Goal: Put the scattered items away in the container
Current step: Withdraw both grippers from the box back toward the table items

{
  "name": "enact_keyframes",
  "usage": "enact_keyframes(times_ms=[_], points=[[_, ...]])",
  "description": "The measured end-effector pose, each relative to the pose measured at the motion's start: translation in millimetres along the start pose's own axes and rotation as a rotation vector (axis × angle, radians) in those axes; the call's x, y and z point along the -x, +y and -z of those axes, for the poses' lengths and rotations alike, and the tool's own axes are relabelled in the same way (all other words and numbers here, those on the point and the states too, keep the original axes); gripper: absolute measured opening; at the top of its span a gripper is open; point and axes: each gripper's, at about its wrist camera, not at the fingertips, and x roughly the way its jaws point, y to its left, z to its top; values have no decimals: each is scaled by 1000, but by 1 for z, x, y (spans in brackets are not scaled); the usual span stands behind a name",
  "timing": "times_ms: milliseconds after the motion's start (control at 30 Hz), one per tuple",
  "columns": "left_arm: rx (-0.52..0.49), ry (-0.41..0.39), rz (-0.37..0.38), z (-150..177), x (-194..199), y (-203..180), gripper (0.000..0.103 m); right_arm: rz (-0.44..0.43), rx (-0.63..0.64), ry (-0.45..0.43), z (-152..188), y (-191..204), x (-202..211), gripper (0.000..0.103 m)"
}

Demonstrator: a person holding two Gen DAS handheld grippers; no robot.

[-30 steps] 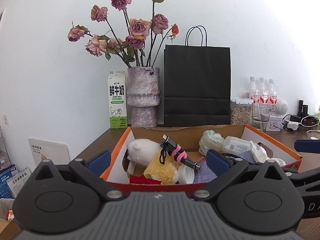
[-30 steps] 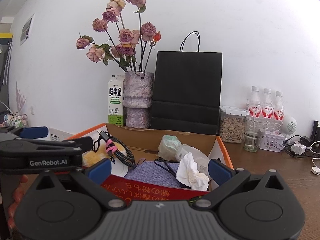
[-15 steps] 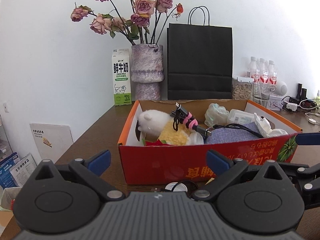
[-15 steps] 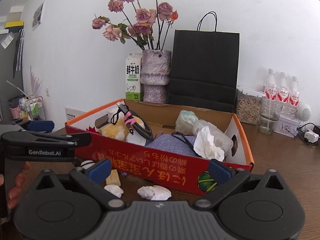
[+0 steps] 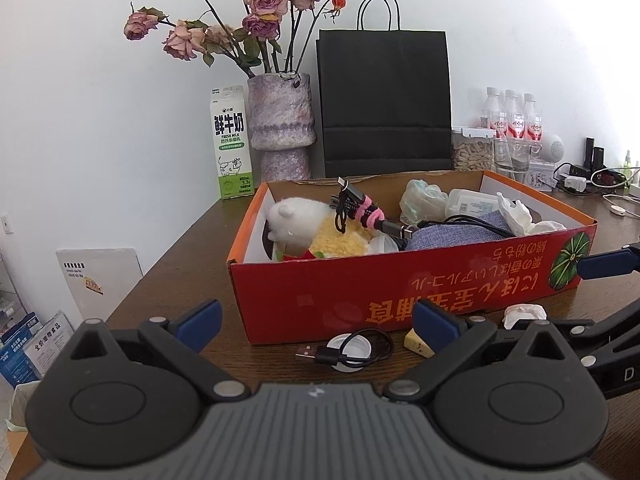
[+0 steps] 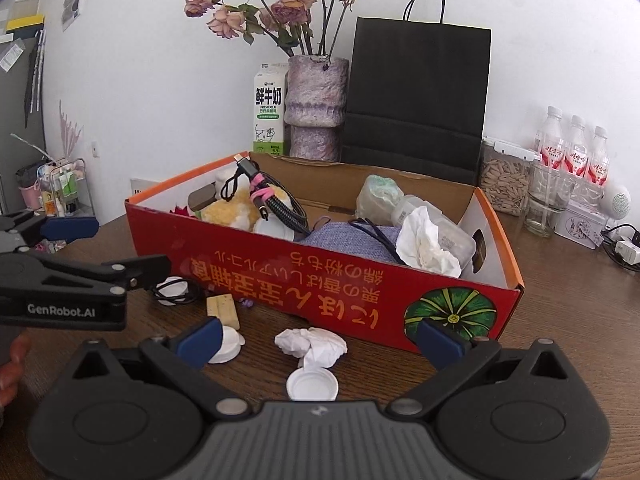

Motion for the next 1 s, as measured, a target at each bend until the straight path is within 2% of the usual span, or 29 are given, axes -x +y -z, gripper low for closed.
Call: enact_keyframes(times_ms=[767, 1000], points=[[-10, 70, 4, 3, -8, -1, 103, 3, 20, 73, 4, 3, -14, 103], [-5, 96, 6, 4, -11, -1, 103, -1, 2, 94, 5, 0, -17, 81]])
